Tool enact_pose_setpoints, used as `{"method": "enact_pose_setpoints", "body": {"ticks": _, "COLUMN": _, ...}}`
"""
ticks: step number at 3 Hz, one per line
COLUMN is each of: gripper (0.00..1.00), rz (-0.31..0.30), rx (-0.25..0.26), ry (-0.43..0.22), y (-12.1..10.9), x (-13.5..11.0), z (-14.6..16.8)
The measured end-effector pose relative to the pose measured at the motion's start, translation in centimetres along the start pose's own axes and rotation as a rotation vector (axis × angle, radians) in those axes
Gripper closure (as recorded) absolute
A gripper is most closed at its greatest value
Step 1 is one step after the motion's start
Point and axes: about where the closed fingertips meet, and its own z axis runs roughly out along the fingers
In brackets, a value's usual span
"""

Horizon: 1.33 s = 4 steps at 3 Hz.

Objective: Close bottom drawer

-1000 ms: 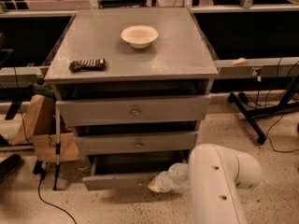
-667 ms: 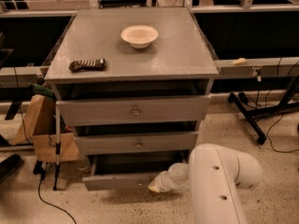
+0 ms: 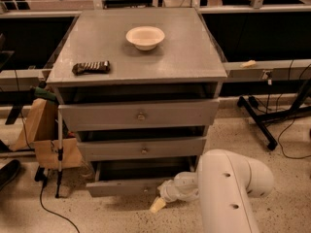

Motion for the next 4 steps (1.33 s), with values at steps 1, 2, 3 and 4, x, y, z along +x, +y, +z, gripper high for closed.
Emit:
{"method": "enact_pose_setpoints", "body": {"ticks": 1, "gripper": 0.0, "rz": 0.0, "rx": 0.0, "ry": 0.0, "y": 0.8, "x": 0.3, "z": -0.2}}
{"method": "enact_pose_setpoints", "body": {"ticks": 2, "gripper": 0.0, "rz": -0.001, "rx": 0.0, "ry": 0.0, "y": 1.3, "x": 0.5, "z": -0.4}}
{"method": "enact_pose_setpoints", "body": {"ticks": 3, "gripper": 0.02, "rz": -0.015, "rx": -0.009, "ry": 0.005, "y": 1.7, "x": 0.8, "z": -0.2}}
{"method": "enact_pose_setpoints", "body": {"ticks": 4, "gripper": 0.24, "rz": -0.016, "rx": -0.01, "ry": 0.005, "y": 2.1, "x": 1.0, "z": -0.3}}
